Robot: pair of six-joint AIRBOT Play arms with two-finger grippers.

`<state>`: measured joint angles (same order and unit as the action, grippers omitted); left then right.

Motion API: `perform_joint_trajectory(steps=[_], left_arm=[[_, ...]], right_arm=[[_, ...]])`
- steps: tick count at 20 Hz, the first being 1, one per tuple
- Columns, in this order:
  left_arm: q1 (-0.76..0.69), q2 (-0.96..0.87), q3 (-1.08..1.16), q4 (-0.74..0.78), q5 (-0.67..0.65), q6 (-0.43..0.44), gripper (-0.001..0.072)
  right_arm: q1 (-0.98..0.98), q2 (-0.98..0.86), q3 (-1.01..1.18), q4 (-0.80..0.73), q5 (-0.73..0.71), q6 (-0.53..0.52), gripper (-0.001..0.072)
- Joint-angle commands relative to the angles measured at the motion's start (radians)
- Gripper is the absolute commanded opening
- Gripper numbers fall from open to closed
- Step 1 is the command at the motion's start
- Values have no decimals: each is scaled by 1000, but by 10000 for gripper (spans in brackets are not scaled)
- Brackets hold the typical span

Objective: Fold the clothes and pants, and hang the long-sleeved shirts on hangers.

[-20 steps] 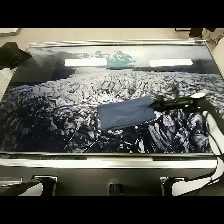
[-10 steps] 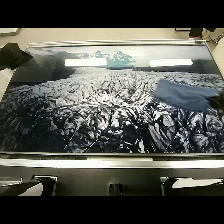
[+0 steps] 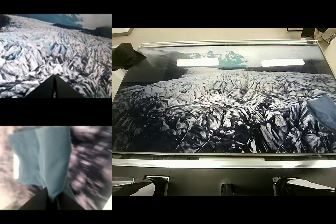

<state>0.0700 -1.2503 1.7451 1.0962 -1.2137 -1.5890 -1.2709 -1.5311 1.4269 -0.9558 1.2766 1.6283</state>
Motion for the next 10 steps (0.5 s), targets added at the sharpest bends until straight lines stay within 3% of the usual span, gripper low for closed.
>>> perform_joint_trajectory(steps=[1, 3, 6, 10], left_arm=[[-12, -3, 0, 0, 1, 0, 22], [-27, -3, 0, 0, 1, 0, 22], [-46, -4, 0, 0, 1, 3, 22], [-55, -4, 0, 0, 1, 4, 22]], right_arm=[[-27, 39, -33, -235, 153, 109, 38], [-27, 56, -112, -308, 174, 125, 39], [-27, 109, -252, -377, 97, 125, 38], [-27, 102, -294, -423, 44, 87, 39]])
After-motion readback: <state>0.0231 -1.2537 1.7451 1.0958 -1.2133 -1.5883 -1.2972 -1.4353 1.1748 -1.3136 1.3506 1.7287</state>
